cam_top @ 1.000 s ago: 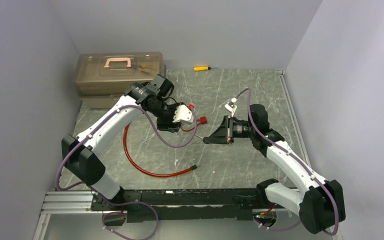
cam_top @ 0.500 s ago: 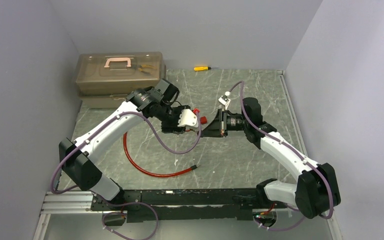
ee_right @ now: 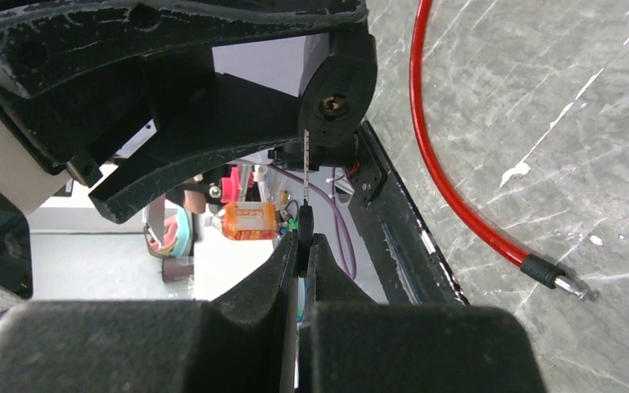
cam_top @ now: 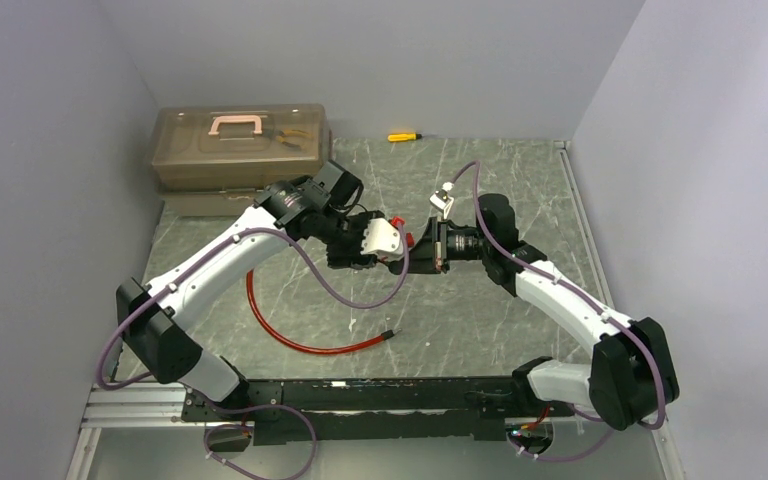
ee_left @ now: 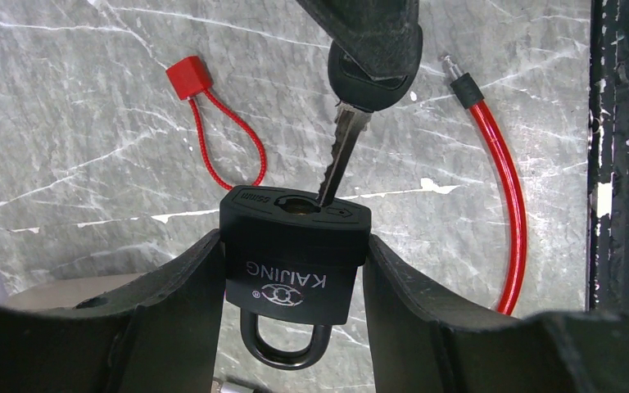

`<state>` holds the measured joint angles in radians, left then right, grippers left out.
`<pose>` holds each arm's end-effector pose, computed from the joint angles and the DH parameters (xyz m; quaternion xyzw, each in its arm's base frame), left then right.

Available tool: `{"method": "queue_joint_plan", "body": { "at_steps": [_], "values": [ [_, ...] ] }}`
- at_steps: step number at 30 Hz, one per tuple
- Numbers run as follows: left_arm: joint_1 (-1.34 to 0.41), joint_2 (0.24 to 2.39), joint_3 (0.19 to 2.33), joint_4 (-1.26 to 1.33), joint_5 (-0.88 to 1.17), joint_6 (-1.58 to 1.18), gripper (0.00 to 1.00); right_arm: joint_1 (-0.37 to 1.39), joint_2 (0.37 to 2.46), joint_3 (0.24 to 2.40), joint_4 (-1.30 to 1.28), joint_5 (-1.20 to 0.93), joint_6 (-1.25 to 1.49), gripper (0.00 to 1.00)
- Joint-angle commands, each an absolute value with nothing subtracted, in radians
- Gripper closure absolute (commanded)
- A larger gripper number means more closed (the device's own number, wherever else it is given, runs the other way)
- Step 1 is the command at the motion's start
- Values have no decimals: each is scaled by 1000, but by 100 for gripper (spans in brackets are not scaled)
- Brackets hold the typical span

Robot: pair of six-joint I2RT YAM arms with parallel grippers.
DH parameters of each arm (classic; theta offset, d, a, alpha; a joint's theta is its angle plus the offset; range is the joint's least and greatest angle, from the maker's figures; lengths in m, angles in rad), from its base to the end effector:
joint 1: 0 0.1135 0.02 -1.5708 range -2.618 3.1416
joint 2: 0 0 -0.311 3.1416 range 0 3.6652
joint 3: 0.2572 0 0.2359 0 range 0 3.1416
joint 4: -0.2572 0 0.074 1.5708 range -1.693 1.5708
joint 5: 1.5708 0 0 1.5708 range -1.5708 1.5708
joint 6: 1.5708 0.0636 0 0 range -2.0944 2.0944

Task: Unlock with the key

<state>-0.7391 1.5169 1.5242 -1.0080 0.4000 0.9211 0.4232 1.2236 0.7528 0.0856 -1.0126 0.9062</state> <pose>0.2069 -0.2221 0.3741 0.7318 0.5934 -0.1648 0.2918 0.2008 0.1496 0.3155 -0.0896 0.7691 0.6180 0.1365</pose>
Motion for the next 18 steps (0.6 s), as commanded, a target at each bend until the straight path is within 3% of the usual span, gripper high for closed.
{"method": "queue_joint_plan", "body": {
  "at_steps": [1,18],
  "values": [
    [-750,1450,1525,-944,394,894,100,426,1231,771,148,-993,921,100],
    [-764,1436,1517,-943,392,879,100,427,1258,742,192,-988,939,100]
  ]
}}
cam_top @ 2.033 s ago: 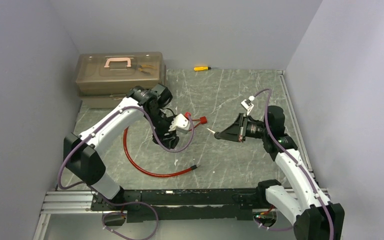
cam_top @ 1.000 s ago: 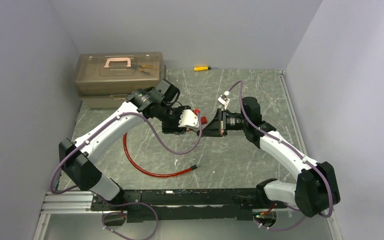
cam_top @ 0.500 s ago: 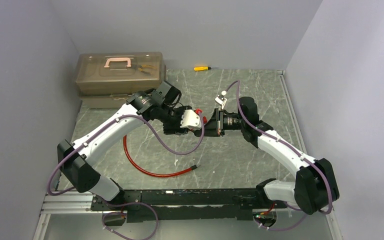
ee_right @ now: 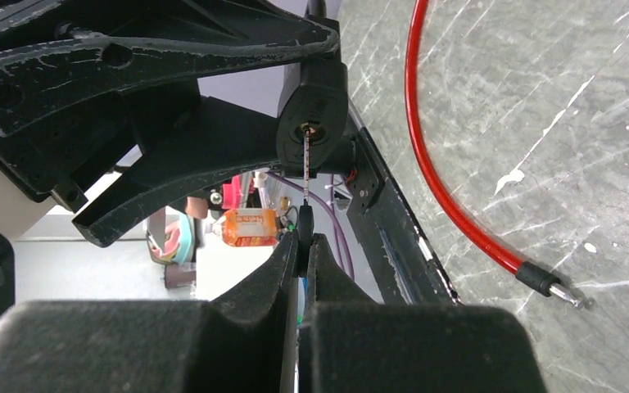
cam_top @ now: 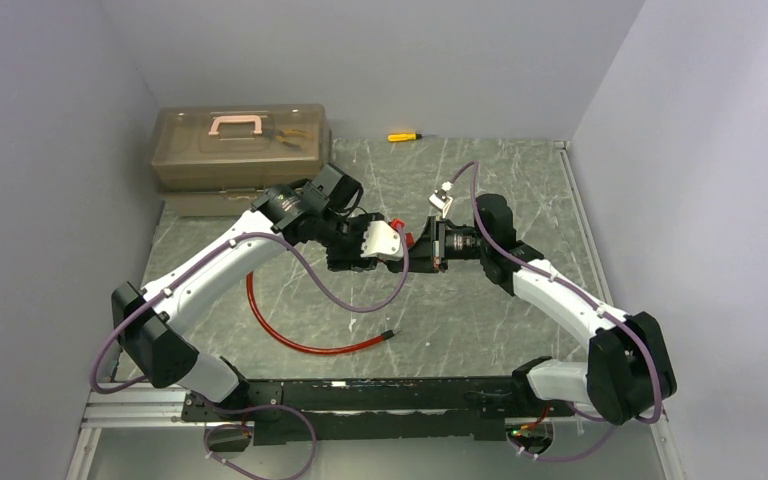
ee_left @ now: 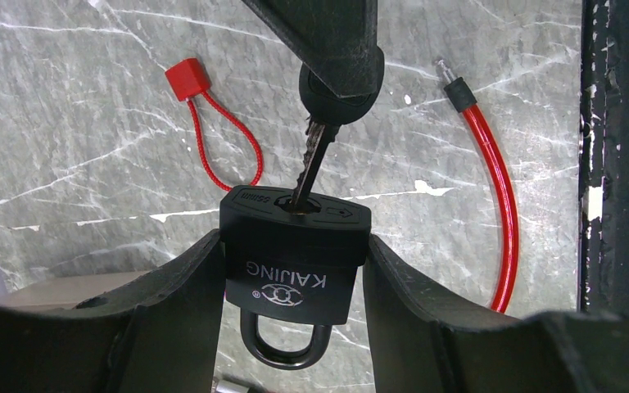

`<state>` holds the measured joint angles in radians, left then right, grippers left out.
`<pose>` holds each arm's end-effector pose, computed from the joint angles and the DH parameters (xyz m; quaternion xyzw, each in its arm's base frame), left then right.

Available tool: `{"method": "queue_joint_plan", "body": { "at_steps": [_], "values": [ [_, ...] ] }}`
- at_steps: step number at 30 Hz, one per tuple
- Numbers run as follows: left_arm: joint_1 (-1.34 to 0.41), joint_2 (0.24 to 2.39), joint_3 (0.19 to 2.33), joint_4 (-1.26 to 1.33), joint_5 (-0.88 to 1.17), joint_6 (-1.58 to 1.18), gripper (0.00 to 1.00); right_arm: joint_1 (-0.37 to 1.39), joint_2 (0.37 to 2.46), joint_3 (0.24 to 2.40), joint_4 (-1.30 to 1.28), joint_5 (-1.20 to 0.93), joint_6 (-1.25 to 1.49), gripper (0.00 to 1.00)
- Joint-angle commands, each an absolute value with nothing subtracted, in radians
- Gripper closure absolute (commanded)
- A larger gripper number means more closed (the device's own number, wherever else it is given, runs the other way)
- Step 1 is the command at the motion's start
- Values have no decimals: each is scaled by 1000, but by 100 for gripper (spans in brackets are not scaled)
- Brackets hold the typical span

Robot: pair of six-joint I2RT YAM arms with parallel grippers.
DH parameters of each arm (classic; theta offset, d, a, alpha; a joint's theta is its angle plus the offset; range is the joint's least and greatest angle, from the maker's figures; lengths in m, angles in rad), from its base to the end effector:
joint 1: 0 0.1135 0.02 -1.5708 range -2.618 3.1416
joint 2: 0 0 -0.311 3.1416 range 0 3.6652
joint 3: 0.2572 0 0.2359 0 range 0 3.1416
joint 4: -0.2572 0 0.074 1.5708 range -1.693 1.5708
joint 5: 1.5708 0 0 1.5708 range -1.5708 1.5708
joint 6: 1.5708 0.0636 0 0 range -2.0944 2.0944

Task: Unlock with the key

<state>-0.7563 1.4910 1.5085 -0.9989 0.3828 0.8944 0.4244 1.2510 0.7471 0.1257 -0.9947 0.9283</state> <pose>0.1991 -0.2205 0.3769 0.7278 0.5966 -0.1619 0.2970 0.2076 0.1524 0.3110 -0.0782 0.7710 0.6168 0.1378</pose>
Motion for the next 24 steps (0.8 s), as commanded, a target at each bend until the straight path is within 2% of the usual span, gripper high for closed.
{"method": "queue_joint_plan", "body": {
  "at_steps": [1,24],
  "values": [
    [-766,1436,1517,-942,392,879,100,428,1259,740,196,-988,941,100],
    [-789,1438,1520,-947,394,868,100,447,1278,743,242,-963,963,100]
  ]
}}
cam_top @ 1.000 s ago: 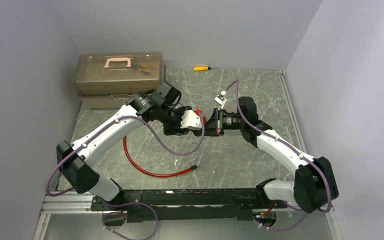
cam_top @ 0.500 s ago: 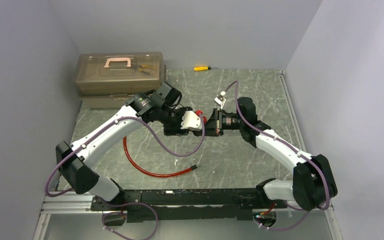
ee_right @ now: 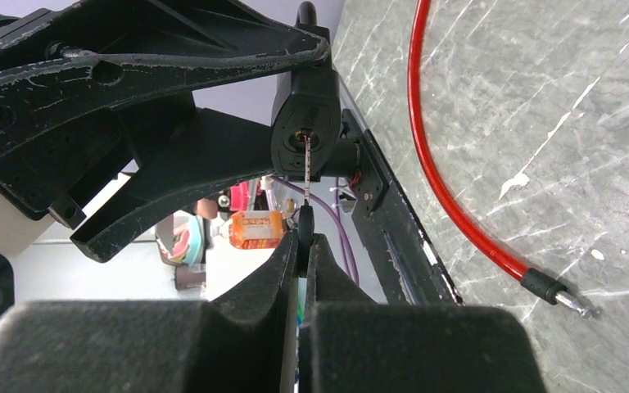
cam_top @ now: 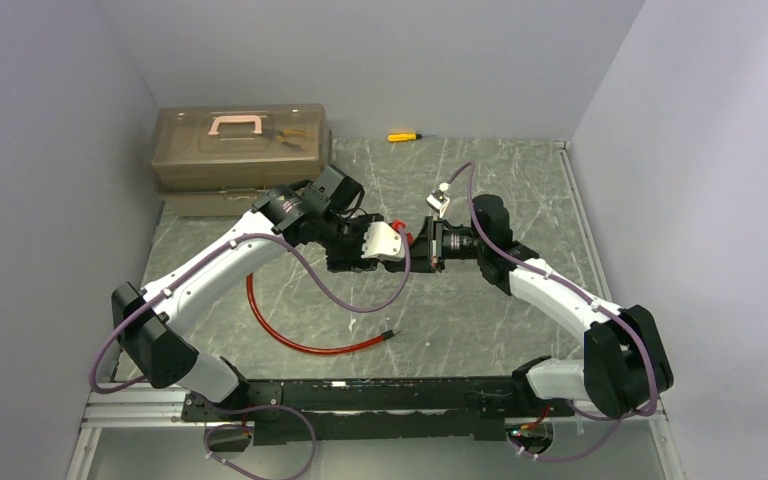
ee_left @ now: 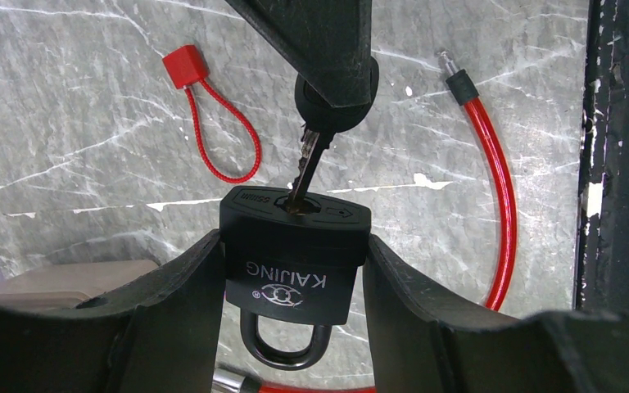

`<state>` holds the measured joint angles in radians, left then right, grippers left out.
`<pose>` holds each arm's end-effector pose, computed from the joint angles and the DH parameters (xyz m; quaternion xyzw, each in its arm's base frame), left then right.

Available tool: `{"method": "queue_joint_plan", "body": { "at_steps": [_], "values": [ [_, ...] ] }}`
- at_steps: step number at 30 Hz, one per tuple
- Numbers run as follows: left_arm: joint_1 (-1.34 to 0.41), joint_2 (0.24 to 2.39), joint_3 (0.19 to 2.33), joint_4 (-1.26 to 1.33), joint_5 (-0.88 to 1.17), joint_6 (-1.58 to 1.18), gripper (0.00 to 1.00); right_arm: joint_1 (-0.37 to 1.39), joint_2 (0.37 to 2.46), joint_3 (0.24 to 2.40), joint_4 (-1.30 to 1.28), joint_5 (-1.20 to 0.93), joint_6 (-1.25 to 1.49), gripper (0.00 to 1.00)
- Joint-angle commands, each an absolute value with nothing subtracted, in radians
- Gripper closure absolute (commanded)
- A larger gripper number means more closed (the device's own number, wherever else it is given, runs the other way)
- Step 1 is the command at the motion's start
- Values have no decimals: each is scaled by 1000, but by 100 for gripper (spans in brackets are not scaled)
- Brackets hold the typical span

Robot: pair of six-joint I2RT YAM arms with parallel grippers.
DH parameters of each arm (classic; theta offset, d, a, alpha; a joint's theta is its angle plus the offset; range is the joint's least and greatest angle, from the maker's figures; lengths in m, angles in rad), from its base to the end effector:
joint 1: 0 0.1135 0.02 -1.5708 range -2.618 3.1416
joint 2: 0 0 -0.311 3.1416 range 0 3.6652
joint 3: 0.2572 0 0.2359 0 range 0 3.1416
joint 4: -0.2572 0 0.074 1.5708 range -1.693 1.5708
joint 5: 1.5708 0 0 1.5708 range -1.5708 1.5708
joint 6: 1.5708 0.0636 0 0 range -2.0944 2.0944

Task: Unlock with the key

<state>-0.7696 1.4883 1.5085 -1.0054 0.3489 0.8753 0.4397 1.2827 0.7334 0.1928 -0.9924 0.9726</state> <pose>0.1969 -0.2210 0.3766 0.7251 0.6049 -0.1509 0.2926 0.2121 0.1586 0.3058 -0.0719 0.7683 0.6231 0.1280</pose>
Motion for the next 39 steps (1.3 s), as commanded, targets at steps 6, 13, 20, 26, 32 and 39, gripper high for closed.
{"method": "queue_joint_plan", "body": {
  "at_steps": [6,13,20,26,32,39],
  "values": [
    [-799,1430,1511,-969,418,880,100,428,1270,770,186,-942,922,100],
    [-806,1431,1523,-991,448,882,100,414,1260,770,201,-912,932,100],
    [-810,1431,1513,-1010,469,883,100,388,1212,762,199,-879,929,100],
    [-809,1427,1491,-998,457,863,100,340,1153,756,139,-890,898,100],
    [-804,1446,1498,-995,398,826,100,340,1098,732,69,-912,860,100],
    [-756,1472,1530,-934,325,744,100,340,1047,700,3,-922,822,100]
  ]
}}
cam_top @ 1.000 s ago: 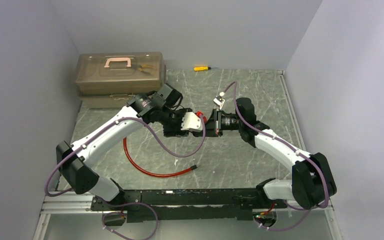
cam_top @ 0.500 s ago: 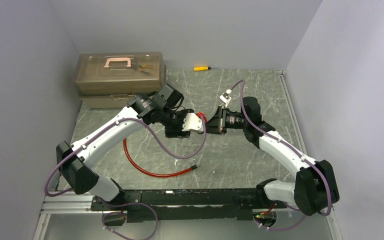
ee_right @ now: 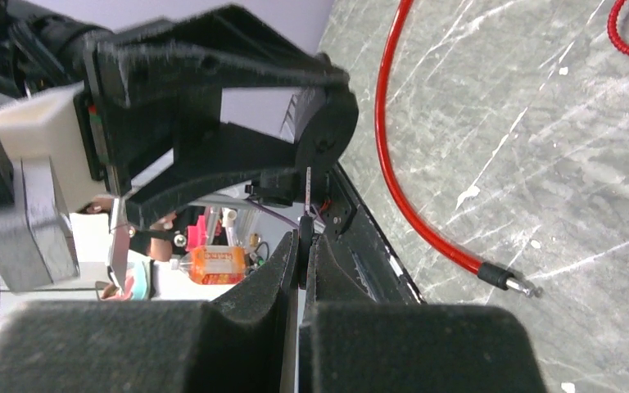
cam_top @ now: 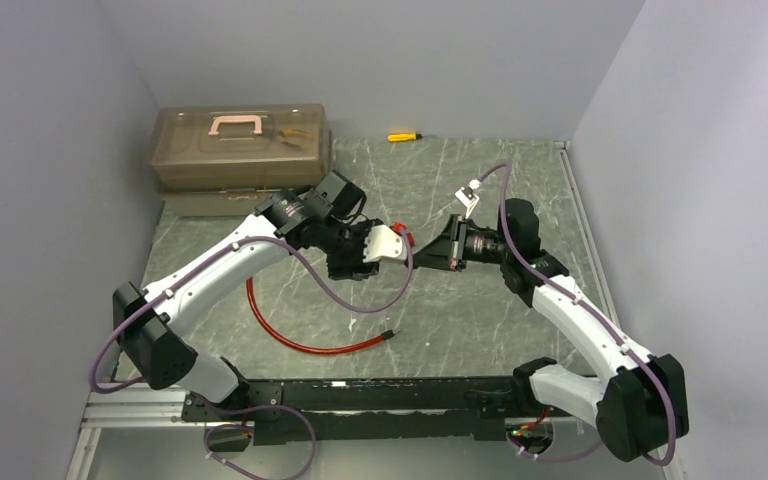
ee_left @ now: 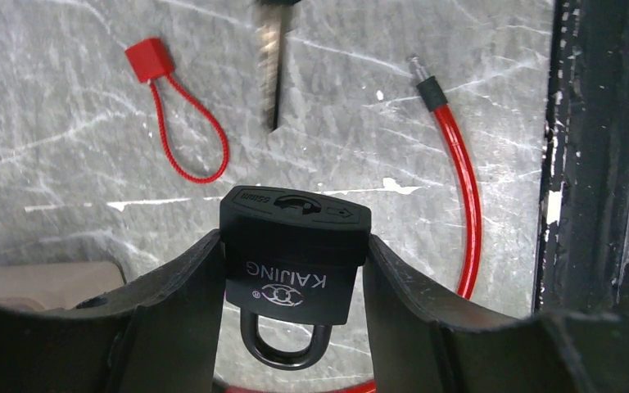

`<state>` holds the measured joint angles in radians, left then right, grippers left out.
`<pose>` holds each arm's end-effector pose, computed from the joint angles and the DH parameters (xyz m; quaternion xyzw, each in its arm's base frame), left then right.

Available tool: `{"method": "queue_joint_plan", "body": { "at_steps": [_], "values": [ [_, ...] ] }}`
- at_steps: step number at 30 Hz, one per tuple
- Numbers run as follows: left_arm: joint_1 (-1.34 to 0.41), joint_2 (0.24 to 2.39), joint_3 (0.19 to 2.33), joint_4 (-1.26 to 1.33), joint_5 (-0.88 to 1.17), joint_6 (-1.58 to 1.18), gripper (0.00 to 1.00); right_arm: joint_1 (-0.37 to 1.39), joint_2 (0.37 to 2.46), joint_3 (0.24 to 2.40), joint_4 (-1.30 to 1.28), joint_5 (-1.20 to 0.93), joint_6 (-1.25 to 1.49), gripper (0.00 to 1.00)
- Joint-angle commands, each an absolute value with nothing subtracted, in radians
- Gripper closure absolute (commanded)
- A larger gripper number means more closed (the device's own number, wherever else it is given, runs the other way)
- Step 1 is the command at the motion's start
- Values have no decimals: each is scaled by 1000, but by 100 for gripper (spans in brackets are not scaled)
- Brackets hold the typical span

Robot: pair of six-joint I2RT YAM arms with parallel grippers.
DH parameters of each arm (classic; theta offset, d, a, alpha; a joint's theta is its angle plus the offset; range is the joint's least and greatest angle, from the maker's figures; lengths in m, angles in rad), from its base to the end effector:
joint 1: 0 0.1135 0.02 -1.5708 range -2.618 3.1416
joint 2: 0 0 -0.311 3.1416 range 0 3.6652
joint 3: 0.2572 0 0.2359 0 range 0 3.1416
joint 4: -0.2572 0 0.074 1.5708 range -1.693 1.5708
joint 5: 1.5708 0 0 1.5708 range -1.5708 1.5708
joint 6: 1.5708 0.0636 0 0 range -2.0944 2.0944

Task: Unlock with the key

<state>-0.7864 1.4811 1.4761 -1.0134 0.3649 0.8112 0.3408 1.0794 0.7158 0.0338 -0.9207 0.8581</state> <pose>0.1892 -0.2217 0.3685 0.7124 0.6245 -0.1712 0.2703 0.1850 0.1193 0.3262 -0.0633 0.7707 0.5923 0.2262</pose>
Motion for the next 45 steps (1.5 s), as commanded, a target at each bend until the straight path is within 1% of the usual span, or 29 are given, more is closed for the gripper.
{"method": "queue_joint_plan", "body": {
  "at_steps": [1,6,10,23,40,45],
  "values": [
    [-751,1474,1535,-923,318,734,100,340,1047,695,3,-922,824,100],
    [-748,1452,1521,-861,310,704,100,344,1070,693,68,-917,868,100],
    [-747,1453,1525,-867,322,694,100,360,1103,705,138,-908,907,100],
    [-753,1462,1543,-896,441,745,100,386,1164,708,246,-897,962,100],
    [-776,1475,1560,-915,462,800,100,399,1158,679,280,-899,984,100],
    [-777,1475,1562,-916,462,806,100,400,1144,691,245,-894,962,100]
  ]
}}
